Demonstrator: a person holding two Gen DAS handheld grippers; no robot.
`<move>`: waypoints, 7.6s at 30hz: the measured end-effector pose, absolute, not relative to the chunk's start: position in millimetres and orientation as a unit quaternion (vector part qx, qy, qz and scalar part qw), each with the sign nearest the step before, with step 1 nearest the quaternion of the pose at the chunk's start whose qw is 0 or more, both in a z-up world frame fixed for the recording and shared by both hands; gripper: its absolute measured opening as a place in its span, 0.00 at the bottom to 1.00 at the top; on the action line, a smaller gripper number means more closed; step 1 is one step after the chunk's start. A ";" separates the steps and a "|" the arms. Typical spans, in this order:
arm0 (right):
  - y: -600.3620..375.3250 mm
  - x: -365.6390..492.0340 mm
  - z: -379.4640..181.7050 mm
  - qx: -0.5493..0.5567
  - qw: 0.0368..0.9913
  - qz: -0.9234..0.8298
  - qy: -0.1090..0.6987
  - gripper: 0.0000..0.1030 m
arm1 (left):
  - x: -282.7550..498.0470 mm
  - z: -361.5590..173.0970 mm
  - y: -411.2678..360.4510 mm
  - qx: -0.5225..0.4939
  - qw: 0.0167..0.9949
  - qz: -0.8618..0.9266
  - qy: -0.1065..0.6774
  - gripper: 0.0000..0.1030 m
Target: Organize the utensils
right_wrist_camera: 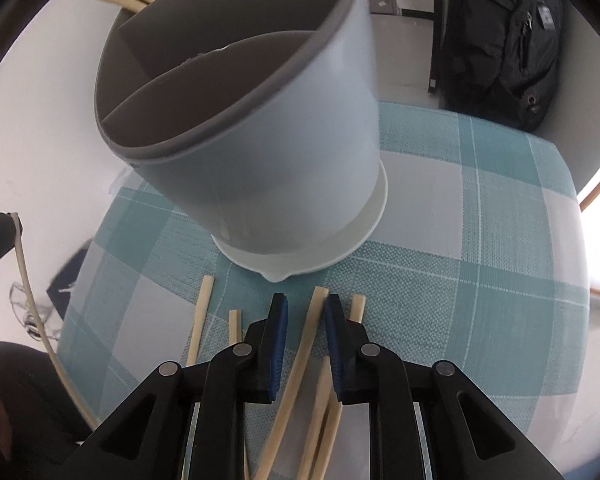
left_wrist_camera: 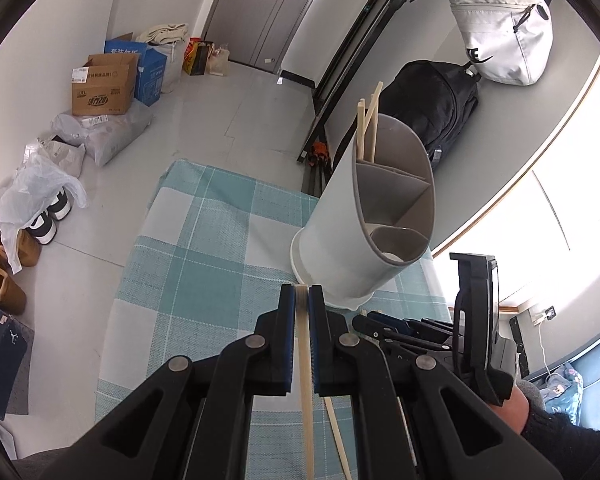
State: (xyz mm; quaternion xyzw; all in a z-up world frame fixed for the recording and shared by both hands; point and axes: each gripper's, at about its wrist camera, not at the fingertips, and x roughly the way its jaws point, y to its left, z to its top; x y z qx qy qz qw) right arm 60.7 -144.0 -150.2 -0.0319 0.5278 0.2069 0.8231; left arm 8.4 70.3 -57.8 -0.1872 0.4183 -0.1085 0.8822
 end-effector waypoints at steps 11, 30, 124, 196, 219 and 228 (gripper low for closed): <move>-168.4 47.7 -135.6 0.060 0.851 0.219 0.473 0.06 | 4.7 -55.2 63.5 -0.165 0.888 -0.107 0.416 0.02; -212.8 -14.7 -56.5 0.151 0.889 0.297 0.315 0.06 | -11.5 -13.1 36.8 -0.130 0.909 -0.115 0.379 0.02; -216.1 60.5 61.1 0.143 0.923 0.290 0.208 0.60 | 60.6 95.4 53.8 -0.162 0.927 -0.077 0.329 0.55; -180.3 82.6 -151.1 0.012 0.788 0.208 0.579 0.24 | 20.6 -77.8 55.2 -0.187 0.865 -0.024 0.465 0.80; -212.7 68.8 -147.6 0.069 0.793 0.197 0.572 0.03 | 22.8 -90.7 51.2 -0.174 0.856 -0.015 0.487 0.80; -188.9 68.6 -147.7 0.013 0.797 0.196 0.571 0.27 | 22.3 -95.2 52.1 -0.176 0.851 -0.012 0.494 0.80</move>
